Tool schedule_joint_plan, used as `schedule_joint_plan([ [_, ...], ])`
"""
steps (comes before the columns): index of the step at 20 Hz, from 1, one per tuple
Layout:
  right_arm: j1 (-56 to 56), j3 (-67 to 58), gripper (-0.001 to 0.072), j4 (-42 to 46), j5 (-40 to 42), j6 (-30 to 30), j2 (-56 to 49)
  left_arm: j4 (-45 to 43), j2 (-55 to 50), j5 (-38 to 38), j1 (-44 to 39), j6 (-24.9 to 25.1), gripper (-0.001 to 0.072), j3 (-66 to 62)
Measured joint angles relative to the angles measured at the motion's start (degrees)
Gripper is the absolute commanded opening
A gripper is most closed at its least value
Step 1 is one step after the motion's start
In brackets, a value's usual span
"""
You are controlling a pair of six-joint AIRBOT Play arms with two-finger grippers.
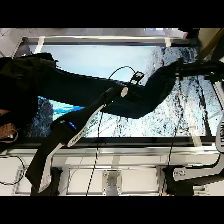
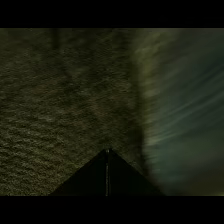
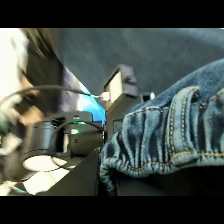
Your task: Fold the clothes and pants, and hang the long-sleeved shirts on hangers.
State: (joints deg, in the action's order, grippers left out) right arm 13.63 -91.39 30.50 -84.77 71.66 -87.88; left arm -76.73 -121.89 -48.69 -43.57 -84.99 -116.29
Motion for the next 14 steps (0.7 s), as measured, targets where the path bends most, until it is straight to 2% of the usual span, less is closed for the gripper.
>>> schedule_joint_plan([
  [3,-9.09,-1.05,0.0038,6.54,5.27,4.24,-0.42,-4.24,3.96,-6.95,4.26,0.2,0.0018,-0.02],
  [8,-23.17,-1.57,0.0038,11.43,16.41,9.49,-5.31,-14.93,12.59,-22.21,18.21,0.37,0.0019,-0.02],
  [13,-36.63,-1.68,0.0048,10.05,31.41,12.33,-16.33,-12.48,18.36,-27.52,29.73,0.37,0.0018,-0.02],
  [14,-39.19,-1.7,0.0238,9.01,35.45,12.37,-18.21,-11.52,18.93,-27.93,31.01,0.37,0.0018,0.02],
])
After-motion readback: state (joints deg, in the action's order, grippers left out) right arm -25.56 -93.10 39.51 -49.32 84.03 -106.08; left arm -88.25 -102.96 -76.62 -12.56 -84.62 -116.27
